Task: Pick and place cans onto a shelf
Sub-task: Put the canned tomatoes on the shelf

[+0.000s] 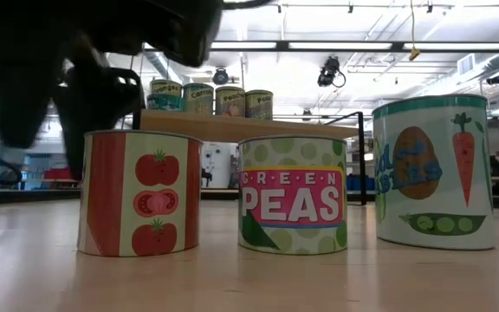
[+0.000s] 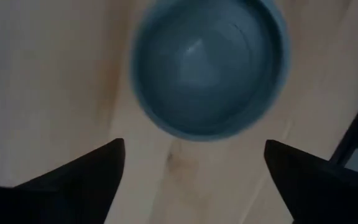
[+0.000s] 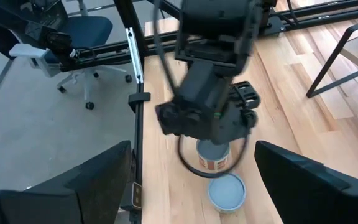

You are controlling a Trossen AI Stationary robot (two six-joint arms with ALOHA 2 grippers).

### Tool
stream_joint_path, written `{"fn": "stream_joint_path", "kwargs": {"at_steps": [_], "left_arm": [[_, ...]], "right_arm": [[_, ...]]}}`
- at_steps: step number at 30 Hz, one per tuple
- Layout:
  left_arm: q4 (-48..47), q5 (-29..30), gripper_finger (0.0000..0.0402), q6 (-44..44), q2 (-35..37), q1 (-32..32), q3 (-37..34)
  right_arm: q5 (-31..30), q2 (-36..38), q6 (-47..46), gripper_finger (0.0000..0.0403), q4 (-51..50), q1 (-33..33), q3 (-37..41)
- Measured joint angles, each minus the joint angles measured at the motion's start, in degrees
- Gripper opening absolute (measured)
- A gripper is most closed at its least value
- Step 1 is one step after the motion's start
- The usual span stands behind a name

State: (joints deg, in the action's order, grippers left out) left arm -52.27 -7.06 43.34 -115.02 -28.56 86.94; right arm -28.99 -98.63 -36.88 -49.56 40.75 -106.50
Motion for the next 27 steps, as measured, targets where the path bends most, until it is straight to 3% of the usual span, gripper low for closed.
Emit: {"fn": "stream_joint_path", "kwargs": {"at_steps": [7, 11, 15, 21, 27], "left_arm": [[-3.28, 0.87, 0.0382, -2.69, 2.87, 0.66, 0.00], [-4.05, 7.15, 0.0366, -3.78, 5.68, 3.23, -0.37], [1.78, 8.58, 0.0340, -3.33, 8.09, 5.68, -3.14], [8.63, 3.47, 0.0292, -3.09, 8.00, 6.37, -7.03], [8.71, 6.50, 0.0236, -2.01, 8.00, 4.62, -7.88]], "right_arm": [[0.05, -0.02, 0.00, 0.0348, 0.28, 0.00, 0.00], [0.20, -0.02, 0.00, 0.0348, 0.50, 0.00, 0.00], [0.20, -0.02, -0.47, 0.0348, 0.70, 0.00, 0.00], [0.20, -0.02, -0.87, 0.0348, 0.81, 0.00, 0.00], [0.17, -0.02, -0.73, 0.0348, 0.90, 0.00, 0.00]]}}
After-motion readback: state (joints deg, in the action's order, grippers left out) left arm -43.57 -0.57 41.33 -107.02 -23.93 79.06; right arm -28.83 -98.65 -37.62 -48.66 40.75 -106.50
